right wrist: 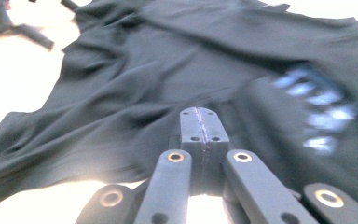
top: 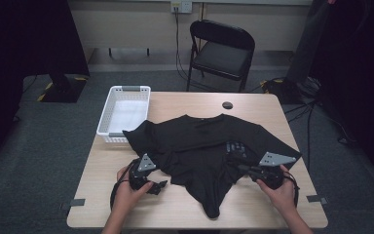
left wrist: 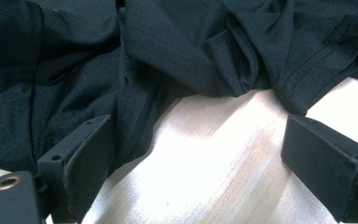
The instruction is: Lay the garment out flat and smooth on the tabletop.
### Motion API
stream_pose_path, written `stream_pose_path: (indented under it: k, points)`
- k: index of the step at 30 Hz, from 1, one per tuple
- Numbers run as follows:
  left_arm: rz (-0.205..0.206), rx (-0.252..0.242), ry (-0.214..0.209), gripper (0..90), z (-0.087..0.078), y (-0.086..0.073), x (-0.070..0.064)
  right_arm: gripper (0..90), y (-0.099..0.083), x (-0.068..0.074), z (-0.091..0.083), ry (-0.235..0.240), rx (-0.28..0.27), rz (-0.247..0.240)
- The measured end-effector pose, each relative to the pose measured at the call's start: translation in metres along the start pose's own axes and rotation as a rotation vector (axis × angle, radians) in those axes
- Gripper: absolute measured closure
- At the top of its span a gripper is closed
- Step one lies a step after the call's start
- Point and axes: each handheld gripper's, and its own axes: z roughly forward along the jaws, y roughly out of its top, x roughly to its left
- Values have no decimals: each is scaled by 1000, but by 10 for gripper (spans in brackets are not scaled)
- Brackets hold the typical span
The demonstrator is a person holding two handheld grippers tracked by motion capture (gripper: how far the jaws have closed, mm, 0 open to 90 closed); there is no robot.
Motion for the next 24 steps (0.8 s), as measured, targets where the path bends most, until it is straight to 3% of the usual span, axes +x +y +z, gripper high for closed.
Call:
stream_pose_path:
  k: [1,3,5,9,11,13,18,24]
  points:
    - [0,0,-1,98,0,0,0,858,-2,3,3,29,13,-3]
    - [0,0,-1,98,0,0,0,825,-4,6,10,35,42,-4]
    - [0,-1,0,98,0,0,0,768,-5,5,17,-25,60,-19]
    - [0,0,-1,98,0,0,0,703,-6,-5,24,-63,78,9]
    - [-1,0,-2,97,0,0,0,832,-9,-6,27,-11,92,25]
    - [0,0,-2,97,0,0,0,885,-10,-4,27,-9,109,7]
    - [-1,0,-2,97,0,0,0,894,-14,-2,13,34,95,22]
    - [-1,0,-3,97,0,0,0,894,-29,6,-20,62,86,14]
